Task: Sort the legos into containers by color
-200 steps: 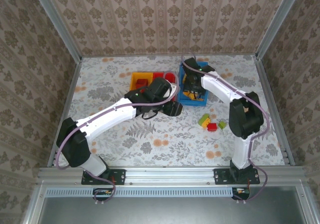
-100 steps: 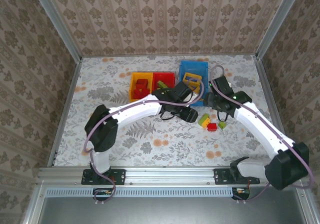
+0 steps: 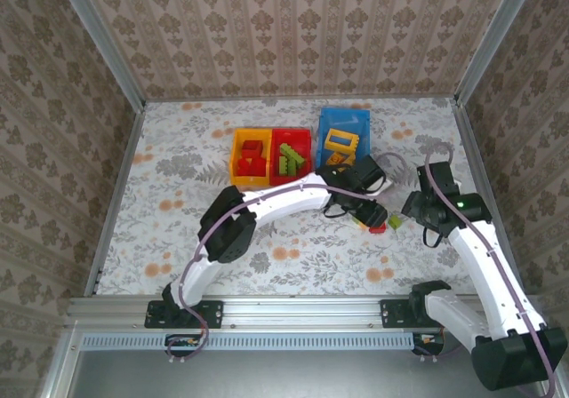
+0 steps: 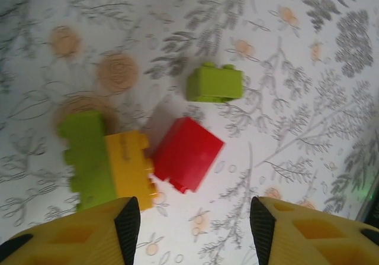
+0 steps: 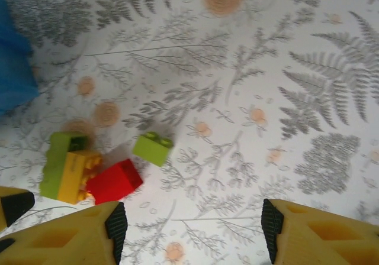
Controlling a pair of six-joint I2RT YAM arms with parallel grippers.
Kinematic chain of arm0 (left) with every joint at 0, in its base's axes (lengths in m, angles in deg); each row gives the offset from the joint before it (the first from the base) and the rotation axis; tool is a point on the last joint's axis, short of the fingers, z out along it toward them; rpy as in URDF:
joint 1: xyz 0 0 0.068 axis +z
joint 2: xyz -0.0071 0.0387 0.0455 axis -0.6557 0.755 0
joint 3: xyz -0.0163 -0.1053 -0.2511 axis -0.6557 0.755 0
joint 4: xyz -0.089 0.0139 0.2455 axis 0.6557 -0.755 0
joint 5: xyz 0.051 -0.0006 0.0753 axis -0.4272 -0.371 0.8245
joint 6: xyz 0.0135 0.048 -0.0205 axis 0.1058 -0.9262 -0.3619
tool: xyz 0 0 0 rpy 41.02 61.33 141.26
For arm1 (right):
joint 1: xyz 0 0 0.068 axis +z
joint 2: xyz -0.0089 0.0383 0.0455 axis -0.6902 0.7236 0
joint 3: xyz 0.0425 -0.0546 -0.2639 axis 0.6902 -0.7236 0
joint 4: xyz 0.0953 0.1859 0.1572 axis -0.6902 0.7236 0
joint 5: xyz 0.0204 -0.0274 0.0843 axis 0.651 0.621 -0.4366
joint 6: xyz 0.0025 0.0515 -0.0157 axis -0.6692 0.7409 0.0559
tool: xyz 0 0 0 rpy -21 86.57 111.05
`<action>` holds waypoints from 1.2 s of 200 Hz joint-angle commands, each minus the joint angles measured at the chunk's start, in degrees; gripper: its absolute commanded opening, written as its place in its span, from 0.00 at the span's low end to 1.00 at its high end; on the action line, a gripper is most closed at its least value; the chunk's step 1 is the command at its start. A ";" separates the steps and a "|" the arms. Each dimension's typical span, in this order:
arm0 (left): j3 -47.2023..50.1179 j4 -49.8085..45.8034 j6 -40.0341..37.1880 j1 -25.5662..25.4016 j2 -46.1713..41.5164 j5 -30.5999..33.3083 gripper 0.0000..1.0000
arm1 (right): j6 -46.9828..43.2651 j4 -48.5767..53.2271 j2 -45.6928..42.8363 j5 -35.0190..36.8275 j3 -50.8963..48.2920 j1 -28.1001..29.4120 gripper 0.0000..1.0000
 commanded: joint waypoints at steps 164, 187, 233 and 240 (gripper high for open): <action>-13.90 -4.32 -25.26 -4.47 14.53 7.70 0.60 | 3.94 25.93 -9.87 -10.87 10.33 -3.00 0.79; -14.97 -3.84 -25.72 -4.95 14.52 11.15 0.60 | 3.96 25.45 -9.82 -11.21 9.87 -3.04 0.78; -15.13 -2.84 -26.10 -5.19 15.54 12.72 0.61 | 3.78 25.71 -10.32 -11.66 10.02 -3.02 0.78; -15.13 -2.62 -26.17 -5.28 15.67 13.27 0.62 | 3.78 25.69 -10.29 -11.68 10.10 -2.98 0.78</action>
